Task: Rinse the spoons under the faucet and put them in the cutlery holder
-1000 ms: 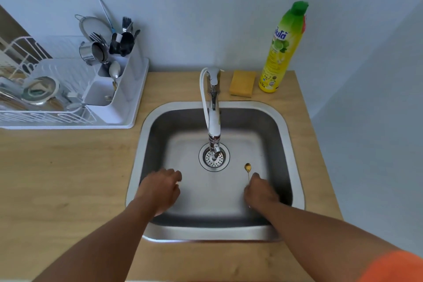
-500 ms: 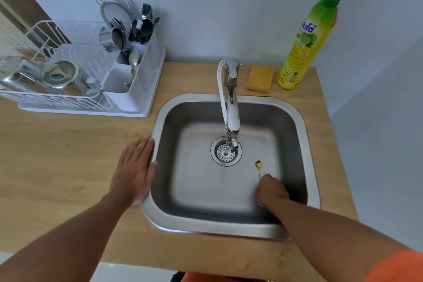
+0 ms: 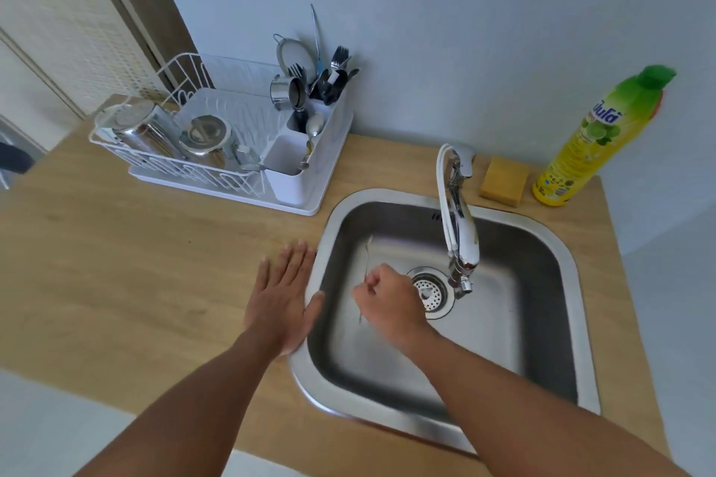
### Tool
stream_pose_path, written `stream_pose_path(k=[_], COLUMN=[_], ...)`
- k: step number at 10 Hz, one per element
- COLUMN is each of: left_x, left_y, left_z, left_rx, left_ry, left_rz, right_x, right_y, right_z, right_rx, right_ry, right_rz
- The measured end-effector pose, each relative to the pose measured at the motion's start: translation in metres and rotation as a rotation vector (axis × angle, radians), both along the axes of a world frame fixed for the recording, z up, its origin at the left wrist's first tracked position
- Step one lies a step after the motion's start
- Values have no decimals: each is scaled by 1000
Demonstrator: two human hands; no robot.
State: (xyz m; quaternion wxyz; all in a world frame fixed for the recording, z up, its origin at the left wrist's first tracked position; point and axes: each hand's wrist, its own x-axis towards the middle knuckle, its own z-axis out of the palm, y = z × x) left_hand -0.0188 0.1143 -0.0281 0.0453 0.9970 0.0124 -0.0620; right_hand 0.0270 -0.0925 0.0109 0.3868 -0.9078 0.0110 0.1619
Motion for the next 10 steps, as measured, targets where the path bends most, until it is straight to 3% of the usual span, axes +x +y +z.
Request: stream_pose_path(k=[3,4,6,8,10], left_x=[0,0,1,1,1], left_y=[0,0,1,2,1], left_z=[-1,-2,-3,-4,-4], left_rx=[-32,-25,-43,-46,-90], left_ry=[-20,-8,-23,-28,-65], left_rz=[8,12,5,6,-1], right_x=[137,160,169,162,154], right_y=[89,109,133,136,116], right_z=[139,148,126,113,110], right_rx=[103,80,-24,-48,53], right_ry=[-435,-449,-291,-227,-264], right_rz=[-4,73,227,184,19])
